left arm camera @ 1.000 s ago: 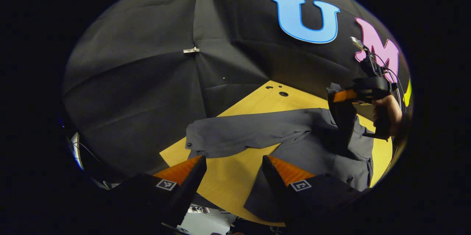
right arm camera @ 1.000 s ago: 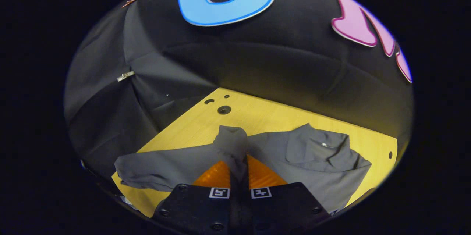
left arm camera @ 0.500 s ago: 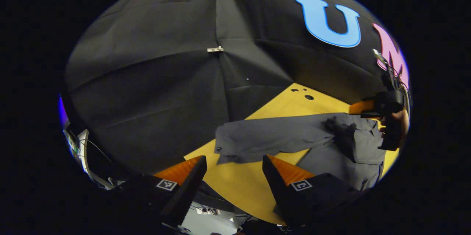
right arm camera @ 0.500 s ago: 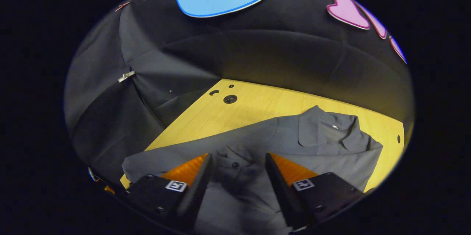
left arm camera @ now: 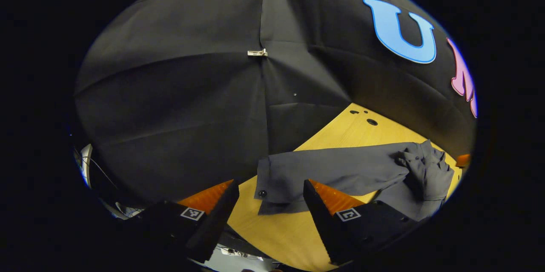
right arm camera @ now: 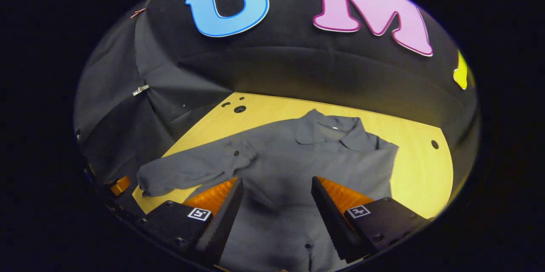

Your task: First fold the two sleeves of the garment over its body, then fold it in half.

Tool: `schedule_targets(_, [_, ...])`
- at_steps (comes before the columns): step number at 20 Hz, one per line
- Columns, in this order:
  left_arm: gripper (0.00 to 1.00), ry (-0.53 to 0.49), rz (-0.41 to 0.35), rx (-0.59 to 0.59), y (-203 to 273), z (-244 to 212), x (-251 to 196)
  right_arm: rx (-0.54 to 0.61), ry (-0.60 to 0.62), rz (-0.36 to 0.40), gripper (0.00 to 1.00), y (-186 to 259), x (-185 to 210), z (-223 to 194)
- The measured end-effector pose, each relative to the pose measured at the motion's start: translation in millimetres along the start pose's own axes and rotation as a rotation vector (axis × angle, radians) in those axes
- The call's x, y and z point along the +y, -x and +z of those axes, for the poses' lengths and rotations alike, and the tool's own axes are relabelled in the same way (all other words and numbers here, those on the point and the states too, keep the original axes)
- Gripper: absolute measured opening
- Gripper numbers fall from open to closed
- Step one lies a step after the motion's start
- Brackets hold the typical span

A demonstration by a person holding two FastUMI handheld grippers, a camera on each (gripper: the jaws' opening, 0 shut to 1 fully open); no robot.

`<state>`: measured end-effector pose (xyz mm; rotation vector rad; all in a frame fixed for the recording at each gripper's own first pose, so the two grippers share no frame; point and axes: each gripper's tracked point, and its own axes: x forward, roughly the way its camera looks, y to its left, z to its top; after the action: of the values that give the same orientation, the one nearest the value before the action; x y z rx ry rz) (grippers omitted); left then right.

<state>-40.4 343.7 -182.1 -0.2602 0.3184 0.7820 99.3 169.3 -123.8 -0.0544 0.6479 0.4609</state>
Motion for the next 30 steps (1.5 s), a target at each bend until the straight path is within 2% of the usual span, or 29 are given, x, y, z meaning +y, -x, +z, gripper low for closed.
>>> schedule_targets(4, [0.96,0.039,0.020,0.045,-41.9,-14.3,-7.9,-0.026,-0.027,-0.070,0.99,49.6,-34.2,-18.5])
schedule_targets(8, [0.96,-0.033,0.059,0.062,-74.7,-20.9,-7.7,-0.010,-0.092,-0.138,0.99,92.9,-58.9,-53.1])
schedule_targets(12, [0.96,-0.051,0.047,0.134,-91.8,-39.9,-12.3,0.062,-0.179,-0.200,0.99,112.7,-77.9,-96.7])
schedule_targets(14, [0.98,-0.041,0.034,0.124,-93.3,-40.2,-14.7,0.076,-0.218,-0.235,0.99,120.5,-89.1,-105.6])
schedule_targets(15, [0.88,-0.047,0.029,0.132,-92.2,-44.0,-17.5,0.079,-0.232,-0.252,0.99,123.9,-93.6,-108.3])
schedule_targets(18, [0.75,-0.083,-0.019,0.115,-96.1,-45.4,-32.3,0.069,-0.252,-0.288,0.99,135.2,-106.8,-107.8])
schedule_targets(21, [0.36,-0.105,-0.043,0.112,-93.0,-44.8,-38.8,0.065,-0.281,-0.321,0.99,142.9,-120.9,-111.4])
schedule_targets(23, [0.08,-0.153,-0.030,0.119,-94.4,-43.3,-38.9,0.055,-0.318,-0.328,0.99,147.9,-126.4,-113.2])
schedule_targets(26, [0.06,-0.202,-0.031,0.132,-90.9,-38.5,-45.2,0.041,-0.348,-0.357,0.99,151.6,-144.2,-119.9])
schedule_targets(30, [0.05,-0.202,-0.063,0.070,-71.1,-1.4,-65.8,0.068,-0.356,-0.368,0.99,156.9,-166.5,-134.7])
